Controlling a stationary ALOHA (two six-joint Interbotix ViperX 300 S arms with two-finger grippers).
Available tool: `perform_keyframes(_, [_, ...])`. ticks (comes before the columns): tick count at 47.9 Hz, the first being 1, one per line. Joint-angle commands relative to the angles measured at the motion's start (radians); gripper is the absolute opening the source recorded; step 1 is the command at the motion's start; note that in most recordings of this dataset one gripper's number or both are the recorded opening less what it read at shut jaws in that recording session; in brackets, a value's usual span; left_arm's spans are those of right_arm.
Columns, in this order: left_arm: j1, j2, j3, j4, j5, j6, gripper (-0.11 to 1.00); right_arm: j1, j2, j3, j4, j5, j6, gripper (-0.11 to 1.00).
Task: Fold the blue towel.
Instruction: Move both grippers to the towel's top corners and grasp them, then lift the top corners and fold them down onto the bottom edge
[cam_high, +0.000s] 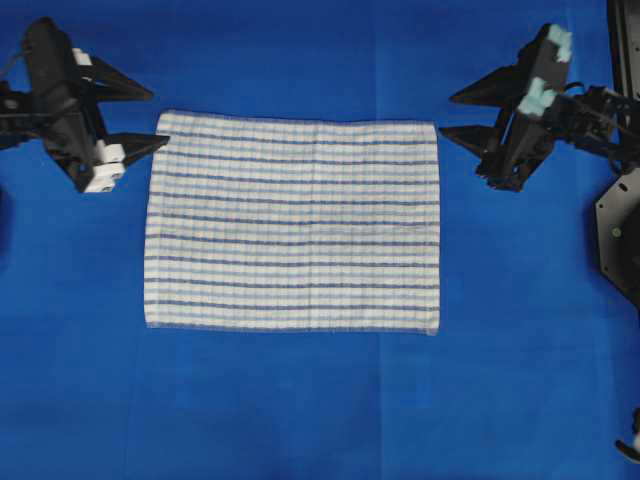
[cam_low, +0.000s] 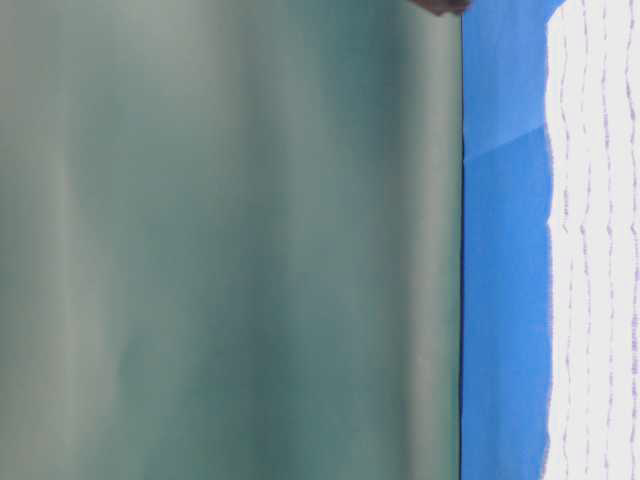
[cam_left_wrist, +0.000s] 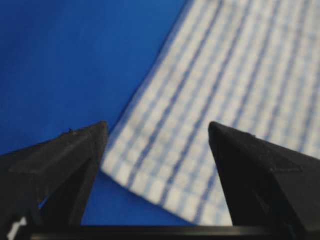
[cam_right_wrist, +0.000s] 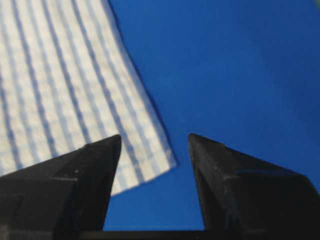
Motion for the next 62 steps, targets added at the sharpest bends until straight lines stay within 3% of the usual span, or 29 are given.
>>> perform_keyframes(1, [0.012, 0.069, -0.028, -0.003, -0.044, 0.000, 0.77, -0.003, 0.064, -0.008, 0.018, -0.061, 0.002, 0.86])
perform_keyframes(16, [0.043, 0.249, -0.057, -0.003, -0.091, -0.002, 0.76, -0.009, 0.290, -0.040, 0.067, -0.195, 0.000, 0.86])
perform_keyframes(25, [0.043, 0.288, -0.060, -0.003, -0.087, -0.011, 0.73, -0.009, 0.362, -0.067, 0.083, -0.201, 0.000, 0.85])
perform_keyframes(28, [0.043, 0.291, -0.058, -0.003, -0.084, -0.023, 0.67, -0.009, 0.368, -0.071, 0.083, -0.199, 0.000, 0.83])
perform_keyframes(33, [0.034, 0.290, -0.055, -0.003, -0.075, -0.040, 0.44, -0.009, 0.365, -0.064, 0.083, -0.198, 0.000, 0.71])
perform_keyframes(41, [0.015, 0.290, -0.060, -0.003, -0.072, -0.043, 0.05, 0.002, 0.353, -0.061, 0.083, -0.198, 0.000, 0.35])
perform_keyframes(45, [0.012, 0.290, -0.063, -0.003, -0.074, -0.043, 0.04, 0.006, 0.342, -0.060, 0.083, -0.198, 0.000, 0.28])
perform_keyframes(62, [0.012, 0.199, -0.064, -0.003, -0.018, -0.035, 0.04, 0.008, 0.198, -0.044, 0.083, -0.129, 0.000, 0.28])
